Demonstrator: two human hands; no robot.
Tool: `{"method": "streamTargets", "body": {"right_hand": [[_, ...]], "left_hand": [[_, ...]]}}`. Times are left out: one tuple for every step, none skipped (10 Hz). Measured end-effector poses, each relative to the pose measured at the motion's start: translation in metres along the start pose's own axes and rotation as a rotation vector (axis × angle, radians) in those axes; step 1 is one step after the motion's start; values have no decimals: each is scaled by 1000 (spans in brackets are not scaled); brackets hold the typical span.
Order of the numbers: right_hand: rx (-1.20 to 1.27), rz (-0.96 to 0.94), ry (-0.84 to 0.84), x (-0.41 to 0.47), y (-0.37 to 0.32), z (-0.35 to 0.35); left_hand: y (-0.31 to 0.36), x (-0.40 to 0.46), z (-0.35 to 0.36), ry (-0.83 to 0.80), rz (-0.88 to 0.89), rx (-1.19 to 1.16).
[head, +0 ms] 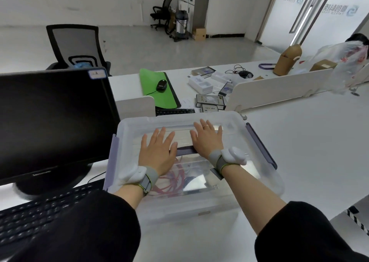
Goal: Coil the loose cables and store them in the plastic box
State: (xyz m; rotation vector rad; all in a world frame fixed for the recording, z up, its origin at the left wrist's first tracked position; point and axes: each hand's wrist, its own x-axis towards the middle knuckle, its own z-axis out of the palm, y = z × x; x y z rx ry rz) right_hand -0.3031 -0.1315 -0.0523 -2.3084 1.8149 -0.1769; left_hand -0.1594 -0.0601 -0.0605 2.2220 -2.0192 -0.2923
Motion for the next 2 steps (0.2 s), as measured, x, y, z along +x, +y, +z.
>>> {"method": "streamTargets", "body": {"right_hand": [[77, -49, 65, -13, -16, 10], [253, -40, 100, -23, -26, 11]], "left_hand": [[-8, -4, 0, 17, -27, -1], [-9, -4, 1, 58, -19, -5]]}}
